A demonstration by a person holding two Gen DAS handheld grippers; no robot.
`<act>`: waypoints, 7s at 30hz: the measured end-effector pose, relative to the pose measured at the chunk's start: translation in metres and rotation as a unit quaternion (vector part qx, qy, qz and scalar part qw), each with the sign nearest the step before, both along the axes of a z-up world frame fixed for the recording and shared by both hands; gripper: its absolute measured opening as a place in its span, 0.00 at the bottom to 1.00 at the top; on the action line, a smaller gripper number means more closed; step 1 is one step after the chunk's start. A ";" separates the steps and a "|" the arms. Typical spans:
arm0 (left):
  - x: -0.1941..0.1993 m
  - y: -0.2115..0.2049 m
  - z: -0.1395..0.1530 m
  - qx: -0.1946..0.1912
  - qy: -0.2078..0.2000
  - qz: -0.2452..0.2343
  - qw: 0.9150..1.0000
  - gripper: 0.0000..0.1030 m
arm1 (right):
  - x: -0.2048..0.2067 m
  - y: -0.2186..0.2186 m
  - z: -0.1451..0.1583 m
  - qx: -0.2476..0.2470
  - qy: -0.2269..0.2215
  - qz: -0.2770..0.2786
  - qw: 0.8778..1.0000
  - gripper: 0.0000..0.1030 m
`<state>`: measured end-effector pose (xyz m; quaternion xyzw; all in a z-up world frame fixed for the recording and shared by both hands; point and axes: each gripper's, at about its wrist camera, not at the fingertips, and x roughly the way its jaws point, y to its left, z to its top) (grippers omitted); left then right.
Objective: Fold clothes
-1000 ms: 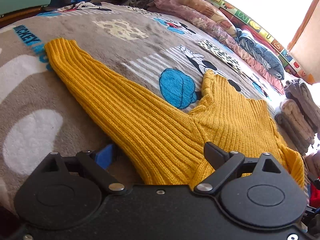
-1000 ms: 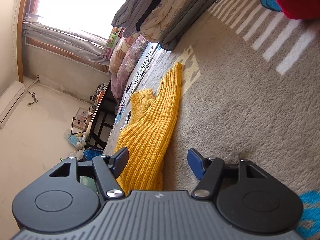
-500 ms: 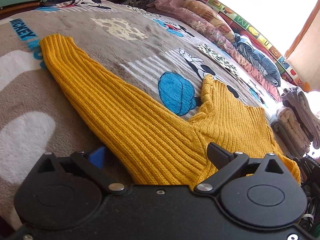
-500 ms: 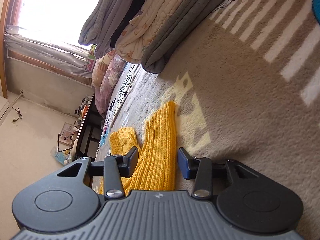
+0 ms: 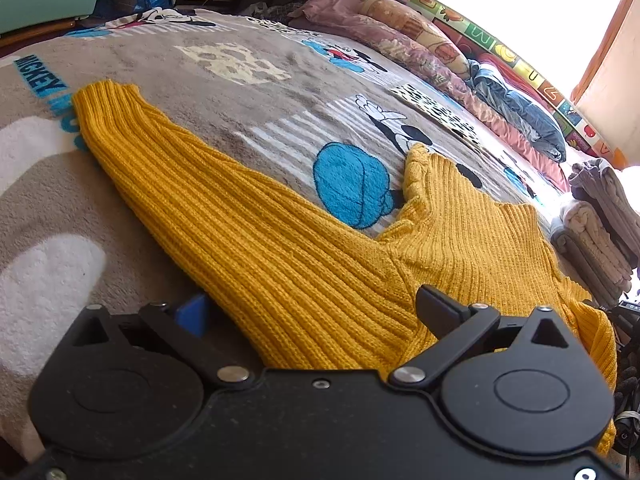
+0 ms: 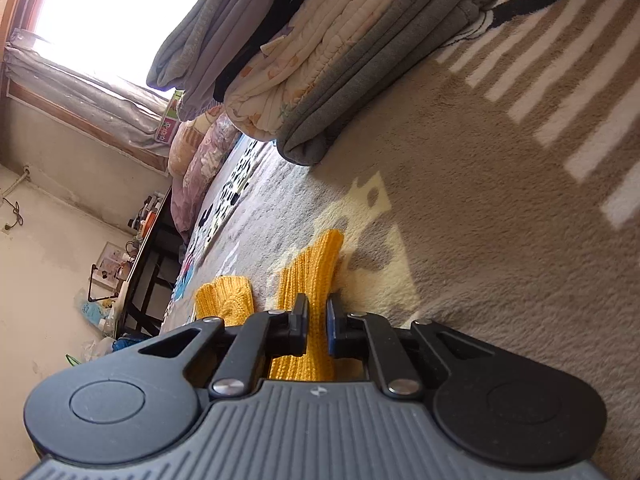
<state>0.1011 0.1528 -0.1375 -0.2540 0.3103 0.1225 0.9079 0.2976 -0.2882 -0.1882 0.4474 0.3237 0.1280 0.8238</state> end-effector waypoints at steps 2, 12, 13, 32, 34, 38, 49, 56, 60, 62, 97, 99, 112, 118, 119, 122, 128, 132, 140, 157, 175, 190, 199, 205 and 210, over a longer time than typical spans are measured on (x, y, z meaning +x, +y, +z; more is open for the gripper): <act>0.000 0.000 0.000 -0.002 -0.001 0.000 1.000 0.99 | -0.011 -0.005 0.009 -0.018 -0.015 -0.008 1.000 0.10; -0.001 0.000 0.001 -0.002 -0.001 0.001 1.000 0.99 | -0.064 -0.059 0.053 -0.054 -0.061 -0.053 0.995 0.10; -0.001 0.000 0.001 -0.001 -0.001 0.001 1.000 0.99 | -0.069 -0.063 0.057 -0.057 -0.064 -0.057 0.995 0.10; -0.007 -0.004 -0.001 0.022 0.000 -0.011 1.000 0.99 | -0.142 -0.116 0.063 -0.095 -0.047 -0.111 0.988 0.10; -0.007 -0.006 -0.001 0.029 0.001 -0.013 0.999 0.99 | -0.139 -0.113 0.060 -0.129 -0.030 -0.105 0.986 0.10; -0.015 0.000 0.002 0.014 -0.009 -0.008 1.000 0.99 | -0.142 -0.108 0.053 -0.172 -0.010 -0.108 0.979 0.13; -0.069 0.024 0.023 -0.090 -0.053 0.009 0.995 0.98 | -0.206 -0.014 0.049 -0.140 -0.047 -0.005 0.989 0.47; -0.093 0.013 -0.002 -0.251 -0.014 -0.018 0.968 0.97 | -0.211 0.039 0.019 0.007 0.003 0.066 0.998 0.57; -0.091 0.006 -0.004 -0.276 -0.018 -0.025 0.961 0.97 | -0.215 0.046 0.009 0.031 0.013 0.049 0.998 0.56; -0.088 0.003 -0.006 -0.294 -0.016 -0.029 0.955 0.92 | -0.216 0.043 0.006 0.056 0.016 0.035 0.998 0.56; -0.102 0.028 -0.006 -0.273 -0.028 0.013 0.962 0.49 | -0.251 0.039 -0.017 0.159 0.059 0.017 0.985 0.19; -0.104 0.038 -0.010 -0.288 -0.029 0.032 0.957 0.49 | -0.250 0.034 -0.015 0.147 0.053 0.006 0.988 0.22; -0.093 0.087 -0.010 -0.293 -0.056 0.102 0.949 0.51 | -0.229 -0.043 -0.013 0.135 0.028 -0.126 0.982 0.42; -0.074 0.133 -0.007 -0.245 -0.071 0.148 0.955 0.51 | -0.215 -0.041 -0.013 0.103 0.020 -0.110 0.988 0.43; -0.070 0.142 -0.009 -0.244 -0.072 0.153 0.955 0.51 | -0.213 -0.039 -0.012 0.097 0.017 -0.107 0.989 0.43; -0.060 0.164 -0.015 -0.251 -0.084 0.168 0.950 0.51 | -0.207 -0.039 -0.011 0.087 0.011 -0.099 0.991 0.42; -0.032 0.191 -0.022 -0.242 -0.107 0.187 0.946 0.47 | -0.193 -0.040 -0.012 0.074 -0.004 -0.085 0.994 0.40; -0.019 0.197 -0.026 -0.209 -0.091 0.185 0.956 0.06 | -0.186 -0.042 -0.015 0.067 -0.009 -0.088 0.994 0.29; -0.046 0.232 -0.018 -0.181 -0.131 0.231 0.947 0.05 | -0.188 -0.045 -0.023 0.087 -0.024 -0.096 0.991 0.09; -0.089 0.181 0.028 -0.058 -0.141 0.280 0.948 0.64 | -0.195 -0.051 -0.019 0.094 -0.021 -0.134 0.986 0.17; -0.065 -0.070 0.039 0.074 -0.086 -0.193 0.975 0.64 | -0.205 -0.099 -0.030 0.126 -0.004 -0.219 0.968 0.05; -0.093 -0.204 0.020 0.270 -0.145 -0.388 0.870 0.64 | -0.211 -0.058 -0.001 0.044 -0.014 -0.132 0.990 0.57; -0.092 -0.268 -0.028 0.455 -0.136 -0.434 0.765 0.64 | -0.189 -0.062 -0.016 0.059 -0.029 -0.128 0.990 0.14; -0.086 -0.277 -0.039 0.534 -0.161 -0.413 0.720 0.56 | -0.217 -0.060 0.015 0.080 -0.070 -0.141 0.984 0.10; -0.081 -0.279 -0.044 0.549 -0.149 -0.428 0.702 0.15 | -0.233 -0.065 0.051 0.014 -0.097 -0.144 0.985 0.10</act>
